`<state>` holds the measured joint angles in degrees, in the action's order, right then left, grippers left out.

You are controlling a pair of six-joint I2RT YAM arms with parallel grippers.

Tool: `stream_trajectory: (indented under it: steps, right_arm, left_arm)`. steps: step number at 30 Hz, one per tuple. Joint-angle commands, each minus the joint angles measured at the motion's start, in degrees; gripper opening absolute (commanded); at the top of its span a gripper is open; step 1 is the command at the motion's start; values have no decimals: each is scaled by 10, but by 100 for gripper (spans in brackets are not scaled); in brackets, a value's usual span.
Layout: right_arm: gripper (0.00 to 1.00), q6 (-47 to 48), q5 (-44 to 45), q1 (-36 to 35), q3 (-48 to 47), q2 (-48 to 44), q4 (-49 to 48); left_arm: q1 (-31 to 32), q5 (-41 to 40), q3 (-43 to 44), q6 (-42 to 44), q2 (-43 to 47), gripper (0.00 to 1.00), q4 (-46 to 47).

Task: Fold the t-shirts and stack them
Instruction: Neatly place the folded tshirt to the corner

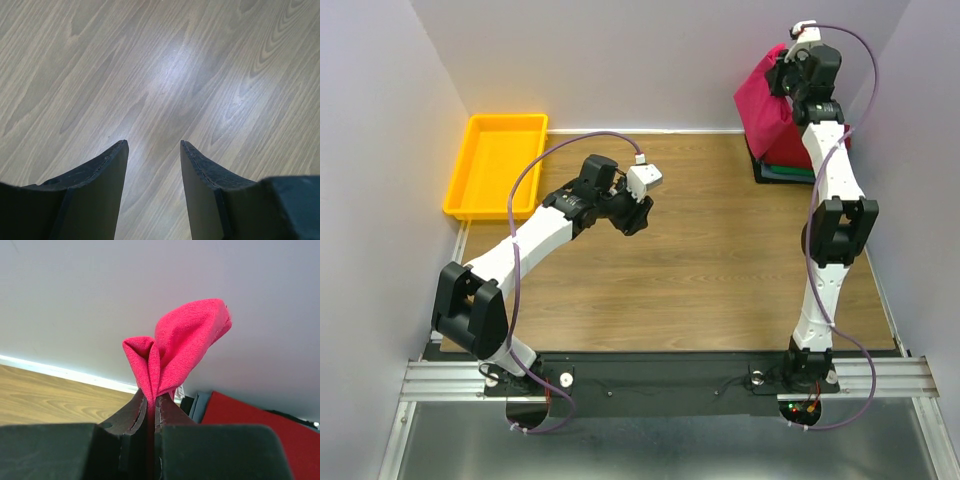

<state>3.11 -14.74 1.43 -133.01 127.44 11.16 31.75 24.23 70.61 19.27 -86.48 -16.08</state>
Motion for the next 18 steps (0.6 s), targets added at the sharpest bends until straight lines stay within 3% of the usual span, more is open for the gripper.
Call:
stream_trajectory:
  steps: [1,18]
  right_arm:
    - [0,0,8,8,-30,-41,-28]
    - [1,61,-17,74,-7,-14,-26]
  left_arm:
    - [-4,13,2,4,15,57,11]
    - [-4,17,25,7,-8,57,-11]
